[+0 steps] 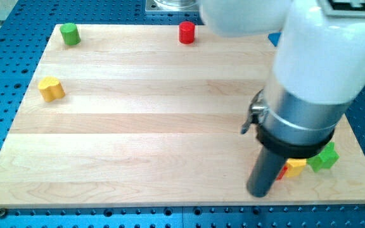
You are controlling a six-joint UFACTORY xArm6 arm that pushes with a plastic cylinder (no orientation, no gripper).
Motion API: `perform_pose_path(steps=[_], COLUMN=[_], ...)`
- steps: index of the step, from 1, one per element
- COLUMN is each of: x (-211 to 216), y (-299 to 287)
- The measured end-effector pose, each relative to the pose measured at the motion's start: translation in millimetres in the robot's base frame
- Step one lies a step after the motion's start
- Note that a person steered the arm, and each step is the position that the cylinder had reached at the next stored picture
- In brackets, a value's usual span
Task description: Place the yellow heart diagonal to the green circle
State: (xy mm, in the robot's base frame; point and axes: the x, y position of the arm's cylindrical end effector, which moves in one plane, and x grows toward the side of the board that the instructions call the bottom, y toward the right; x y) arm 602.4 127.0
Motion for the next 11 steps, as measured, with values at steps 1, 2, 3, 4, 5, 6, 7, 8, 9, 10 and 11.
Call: perform_pose_path(steps=[1, 2, 3, 4, 5, 6, 7, 8, 9, 10, 11], x=[-12, -3, -3, -14, -61, -135, -200, -223, -235, -246, -247], y=[14, -46, -165, -307, -388, -401, -399, -343, -243, -296, -335])
